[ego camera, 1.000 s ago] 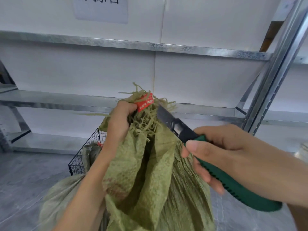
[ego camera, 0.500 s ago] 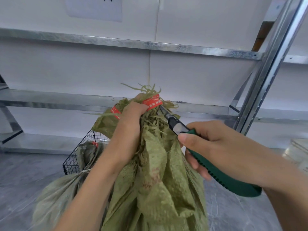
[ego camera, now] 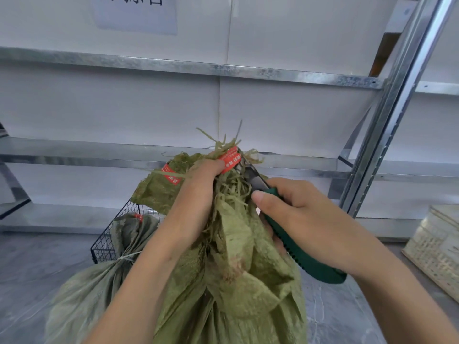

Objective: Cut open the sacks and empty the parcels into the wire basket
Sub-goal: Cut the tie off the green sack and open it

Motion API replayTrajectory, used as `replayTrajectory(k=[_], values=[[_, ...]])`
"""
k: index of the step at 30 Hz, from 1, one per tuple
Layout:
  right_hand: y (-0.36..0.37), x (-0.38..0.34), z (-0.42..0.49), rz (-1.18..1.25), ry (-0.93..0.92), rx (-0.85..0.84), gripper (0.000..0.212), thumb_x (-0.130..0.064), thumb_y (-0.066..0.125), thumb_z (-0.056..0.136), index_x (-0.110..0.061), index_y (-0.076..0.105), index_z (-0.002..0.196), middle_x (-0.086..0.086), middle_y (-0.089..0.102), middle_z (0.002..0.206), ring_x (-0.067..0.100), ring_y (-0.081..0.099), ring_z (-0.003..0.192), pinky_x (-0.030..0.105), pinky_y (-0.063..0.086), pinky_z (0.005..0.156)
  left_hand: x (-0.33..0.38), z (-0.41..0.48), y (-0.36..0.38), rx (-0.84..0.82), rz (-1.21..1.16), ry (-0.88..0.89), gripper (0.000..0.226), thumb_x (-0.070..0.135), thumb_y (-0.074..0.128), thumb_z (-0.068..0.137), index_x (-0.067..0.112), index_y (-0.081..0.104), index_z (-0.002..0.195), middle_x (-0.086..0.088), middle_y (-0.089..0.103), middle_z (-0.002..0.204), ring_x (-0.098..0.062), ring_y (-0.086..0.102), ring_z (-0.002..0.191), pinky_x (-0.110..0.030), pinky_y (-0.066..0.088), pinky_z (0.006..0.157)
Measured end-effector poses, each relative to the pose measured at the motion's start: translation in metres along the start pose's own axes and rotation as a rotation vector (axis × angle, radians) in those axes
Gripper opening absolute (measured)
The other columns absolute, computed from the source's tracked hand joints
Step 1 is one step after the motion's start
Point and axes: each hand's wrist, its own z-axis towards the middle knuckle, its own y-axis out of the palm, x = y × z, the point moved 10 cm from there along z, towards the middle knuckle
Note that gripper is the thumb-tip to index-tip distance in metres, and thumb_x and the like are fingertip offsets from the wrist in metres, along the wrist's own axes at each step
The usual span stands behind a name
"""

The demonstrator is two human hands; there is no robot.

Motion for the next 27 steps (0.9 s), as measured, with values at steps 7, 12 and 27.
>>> replayTrajectory(k=[7, 12, 27], values=[[0.004, 0.004, 0.005, 0.157, -0.064, 0.100, 0.031, -0.023, 0.045, 0.099, -0.006, 0.051, 0.074, -0.004, 0.056, 0.054, 0.010, 0.051, 0.045, 0.020, 0.042, 0.050, 0.007, 0.014, 0.001, 0.126, 0.069, 0.102, 0.035, 0.014, 0.039, 0.099, 0.021, 0.041, 0.065, 0.022, 0.042, 0.026, 0.015, 0.046, 0.031, -0.002, 0.034, 0.037], [0.008, 0.011, 0.014, 0.245, -0.085, 0.246, 0.026, -0.015, 0.049, 0.098, -0.011, 0.063, 0.077, -0.009, 0.064, 0.062, -0.006, 0.052, 0.057, 0.013, 0.039, 0.057, -0.001, 0.010, 0.001, 0.194, -0.185, 0.210, 0.047, 0.008, 0.046, 0.095, 0.020, 0.063, 0.054, 0.011, 0.057, 0.044, 0.000, 0.054, 0.042, -0.015, 0.042, 0.047], [0.003, 0.035, 0.008, 0.190, 0.066, 0.043, 0.021, -0.018, 0.056, 0.093, -0.010, 0.053, 0.074, 0.002, 0.057, 0.055, 0.018, 0.049, 0.046, 0.026, 0.041, 0.049, 0.032, -0.003, -0.033, 0.308, 0.179, 0.437, 0.014, 0.032, 0.060, 0.087, 0.025, 0.071, 0.081, -0.008, 0.070, 0.090, -0.026, 0.066, 0.085, -0.052, 0.050, 0.083]])
